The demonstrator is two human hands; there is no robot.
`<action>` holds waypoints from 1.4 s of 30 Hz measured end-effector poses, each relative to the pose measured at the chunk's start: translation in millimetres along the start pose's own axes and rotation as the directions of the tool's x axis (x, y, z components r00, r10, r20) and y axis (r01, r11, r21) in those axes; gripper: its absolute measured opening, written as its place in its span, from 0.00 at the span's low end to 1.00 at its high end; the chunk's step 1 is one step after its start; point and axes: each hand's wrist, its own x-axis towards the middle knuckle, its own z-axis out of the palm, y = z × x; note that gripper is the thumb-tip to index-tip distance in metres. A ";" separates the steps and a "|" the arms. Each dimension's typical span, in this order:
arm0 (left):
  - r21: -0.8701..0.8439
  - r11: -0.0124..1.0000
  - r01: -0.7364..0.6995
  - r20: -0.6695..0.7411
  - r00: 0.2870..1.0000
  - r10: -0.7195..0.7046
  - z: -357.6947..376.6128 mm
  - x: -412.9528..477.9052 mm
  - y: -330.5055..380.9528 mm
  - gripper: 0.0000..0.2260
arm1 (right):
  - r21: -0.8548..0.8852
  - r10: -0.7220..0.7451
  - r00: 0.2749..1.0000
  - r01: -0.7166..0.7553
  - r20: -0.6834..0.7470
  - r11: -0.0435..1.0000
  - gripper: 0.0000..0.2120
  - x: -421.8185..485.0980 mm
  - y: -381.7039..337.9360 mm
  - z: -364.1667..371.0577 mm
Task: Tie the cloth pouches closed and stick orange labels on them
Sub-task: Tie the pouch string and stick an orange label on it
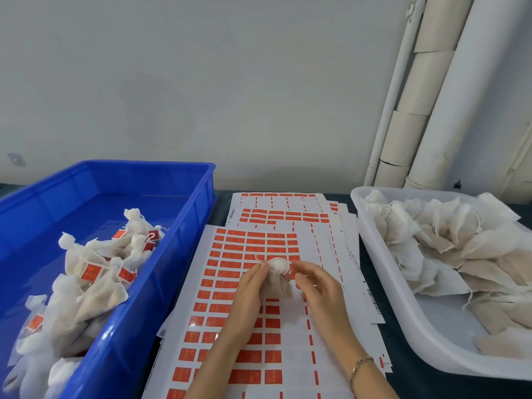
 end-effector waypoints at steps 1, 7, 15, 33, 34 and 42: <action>-0.022 1.000 0.007 0.010 1.000 -0.007 0.0 0.8 -0.7 0.15 | -0.012 0.007 1.000 -0.006 0.023 1.000 0.07 -0.2 0.7 1.4; -0.038 0.998 -0.050 0.107 0.993 0.054 1.2 -1.8 9.6 0.08 | -0.009 0.024 0.998 -0.024 0.062 1.000 0.08 0.4 -0.6 1.5; 0.008 0.991 -0.133 0.123 0.984 0.131 4.1 0.2 6.3 0.07 | 0.098 0.133 0.991 -0.130 -0.029 0.987 0.05 2.8 -1.1 -2.7; -0.359 0.911 0.203 0.145 0.976 -0.160 1.9 9.7 2.6 0.10 | -0.273 -0.338 0.937 0.303 -0.092 0.913 0.14 -4.6 0.6 4.5; -0.372 0.905 0.206 0.155 0.975 -0.158 1.7 9.6 2.8 0.10 | -0.330 -0.389 0.917 0.343 -0.083 0.879 0.14 -5.7 1.0 5.2; -0.340 0.932 0.126 0.150 0.986 -0.078 4.1 6.0 5.2 0.12 | -0.503 -0.460 0.881 0.351 -0.107 0.790 0.10 -5.4 8.2 6.0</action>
